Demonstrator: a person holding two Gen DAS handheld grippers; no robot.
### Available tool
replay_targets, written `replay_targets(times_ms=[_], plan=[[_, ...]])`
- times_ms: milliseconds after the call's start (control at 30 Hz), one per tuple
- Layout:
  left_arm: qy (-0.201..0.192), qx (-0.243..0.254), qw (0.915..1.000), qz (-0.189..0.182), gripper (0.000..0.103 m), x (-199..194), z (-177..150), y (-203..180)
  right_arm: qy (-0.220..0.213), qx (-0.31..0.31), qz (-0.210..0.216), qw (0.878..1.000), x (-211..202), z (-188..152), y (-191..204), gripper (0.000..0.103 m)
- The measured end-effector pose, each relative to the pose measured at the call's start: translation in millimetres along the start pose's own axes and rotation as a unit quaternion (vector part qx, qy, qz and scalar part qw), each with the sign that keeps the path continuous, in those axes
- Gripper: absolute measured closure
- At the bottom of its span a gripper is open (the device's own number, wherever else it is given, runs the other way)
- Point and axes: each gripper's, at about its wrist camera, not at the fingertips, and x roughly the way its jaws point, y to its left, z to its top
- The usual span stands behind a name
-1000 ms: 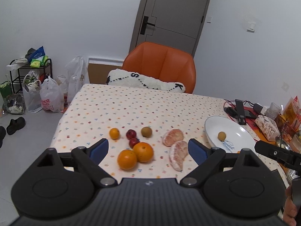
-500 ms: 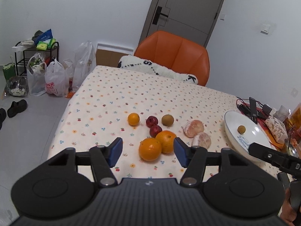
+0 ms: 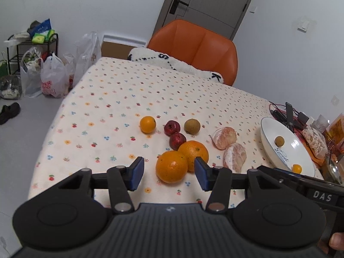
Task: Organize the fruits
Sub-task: 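Grasp a pink pomelo segment with the right tool while the left tool grasps a large orange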
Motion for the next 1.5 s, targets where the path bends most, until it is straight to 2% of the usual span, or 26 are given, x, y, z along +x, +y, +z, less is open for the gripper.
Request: replay_targets(times_ms=[567, 667, 700, 733, 767, 800, 900, 1067, 1333, 1500], plan=[[0.020, 0.010, 0.9995, -0.024, 0.053, 28.0, -1.7, 1.4, 0.026, -0.005, -0.018, 0.999, 43.0, 5.4, 0.4, 0.035], [0.021, 0.011, 0.9992, -0.031, 0.061, 27.5, -1.8, 2.0, 0.020, -0.011, -0.019, 1.000, 46.3, 4.3, 3.1, 0.035], [0.022, 0.011, 0.9993, -0.028, 0.068, 27.4, -1.9, 1.9, 0.018, -0.014, -0.021, 1.000, 47.0, 4.4, 4.3, 0.036], [0.023, 0.011, 0.9993, -0.028, 0.068, 27.5, -2.1, 2.2, 0.017, -0.018, -0.025, 0.999, 47.7, 4.3, 6.2, 0.040], [0.023, 0.008, 0.9993, -0.029, 0.068, 27.1, -2.1, 3.0, 0.015, -0.023, -0.033, 0.999, 48.4, 4.5, 7.4, 0.049], [0.025, 0.007, 0.9993, -0.029, 0.068, 26.5, -1.9, 3.3, 0.013, -0.029, -0.040, 0.999, 48.3, 4.2, 7.7, 0.051], [0.024, 0.007, 0.9994, -0.024, 0.068, 22.3, -1.3, 2.8, 0.015, -0.029, -0.026, 0.999, 44.5, 3.3, 2.8, 0.062], [0.011, 0.004, 0.9996, -0.024, 0.068, 14.3, -0.6, 0.6, 0.023, -0.025, -0.014, 0.999, 32.7, -0.9, -4.8, 0.071], [0.005, 0.000, 0.9997, -0.023, 0.068, 11.3, -2.4, -0.8, 0.034, -0.021, -0.028, 0.999, 18.4, -4.5, -9.4, 0.071], [0.004, -0.001, 0.9997, -0.024, 0.068, 9.3, -1.6, 0.6, 0.036, -0.022, -0.039, 0.998, 25.6, -0.3, -3.7, 0.062]])
